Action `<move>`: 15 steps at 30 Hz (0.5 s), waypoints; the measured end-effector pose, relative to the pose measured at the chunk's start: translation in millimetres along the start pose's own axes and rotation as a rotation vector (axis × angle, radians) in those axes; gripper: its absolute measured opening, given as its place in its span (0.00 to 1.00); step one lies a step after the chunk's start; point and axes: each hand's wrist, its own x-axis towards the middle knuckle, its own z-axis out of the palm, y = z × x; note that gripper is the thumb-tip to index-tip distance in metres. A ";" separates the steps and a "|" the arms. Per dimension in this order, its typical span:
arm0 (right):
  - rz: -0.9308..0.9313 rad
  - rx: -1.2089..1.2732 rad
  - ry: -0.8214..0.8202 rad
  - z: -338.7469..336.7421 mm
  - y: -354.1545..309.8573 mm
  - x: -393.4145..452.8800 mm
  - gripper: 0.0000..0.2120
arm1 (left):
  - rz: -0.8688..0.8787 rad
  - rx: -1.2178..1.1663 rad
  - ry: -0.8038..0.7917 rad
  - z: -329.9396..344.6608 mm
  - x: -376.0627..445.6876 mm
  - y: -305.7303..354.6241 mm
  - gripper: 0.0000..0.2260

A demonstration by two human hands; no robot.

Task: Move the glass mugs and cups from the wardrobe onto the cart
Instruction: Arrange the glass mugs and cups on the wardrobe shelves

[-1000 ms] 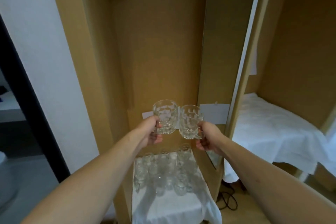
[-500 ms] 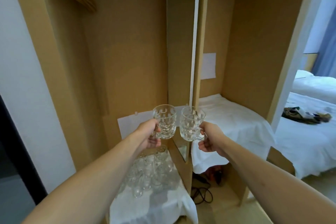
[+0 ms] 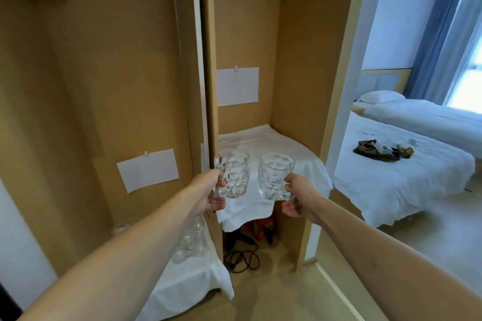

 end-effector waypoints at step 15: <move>0.098 0.014 0.043 -67.7 -6.9 90.7 0.13 | -0.018 0.009 -0.018 93.1 68.9 43.2 0.14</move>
